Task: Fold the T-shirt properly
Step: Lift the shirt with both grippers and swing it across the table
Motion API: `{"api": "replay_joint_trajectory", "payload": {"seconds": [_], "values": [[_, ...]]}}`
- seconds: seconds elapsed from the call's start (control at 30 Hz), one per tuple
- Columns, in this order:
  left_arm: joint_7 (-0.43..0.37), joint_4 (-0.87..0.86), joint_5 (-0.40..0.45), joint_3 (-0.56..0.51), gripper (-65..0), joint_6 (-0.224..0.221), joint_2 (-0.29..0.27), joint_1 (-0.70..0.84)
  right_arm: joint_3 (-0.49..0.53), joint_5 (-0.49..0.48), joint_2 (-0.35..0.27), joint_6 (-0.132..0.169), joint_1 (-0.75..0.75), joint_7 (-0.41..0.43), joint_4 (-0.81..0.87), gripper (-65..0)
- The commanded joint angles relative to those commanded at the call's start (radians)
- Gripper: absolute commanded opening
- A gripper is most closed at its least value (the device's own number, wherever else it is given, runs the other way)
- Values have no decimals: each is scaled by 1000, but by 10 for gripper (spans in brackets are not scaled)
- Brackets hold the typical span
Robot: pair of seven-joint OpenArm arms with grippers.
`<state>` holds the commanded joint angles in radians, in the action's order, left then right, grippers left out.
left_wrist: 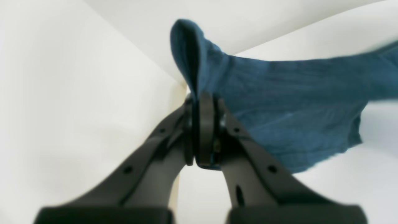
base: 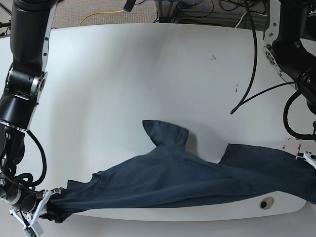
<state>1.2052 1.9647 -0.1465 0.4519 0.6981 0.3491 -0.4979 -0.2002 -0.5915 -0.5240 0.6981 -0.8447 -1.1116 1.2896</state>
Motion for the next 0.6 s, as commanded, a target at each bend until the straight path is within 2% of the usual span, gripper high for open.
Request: {"api": "replay_joint_trajectory", "payload": {"seconds": [0.23, 0.47, 0.6], "values": [[0, -2, -3, 126, -650, 0, 0, 173, -137, -6, 6, 0, 212, -2, 3, -650], [-2, 2, -2, 163, -650, 0, -5, 353, -269, -68, 31, 0, 468, -8, 58, -650], [-40, -2, 2, 180, -650, 0, -29, 450, -287, -109, 63, 0, 594, -6, 75, -650]]}}
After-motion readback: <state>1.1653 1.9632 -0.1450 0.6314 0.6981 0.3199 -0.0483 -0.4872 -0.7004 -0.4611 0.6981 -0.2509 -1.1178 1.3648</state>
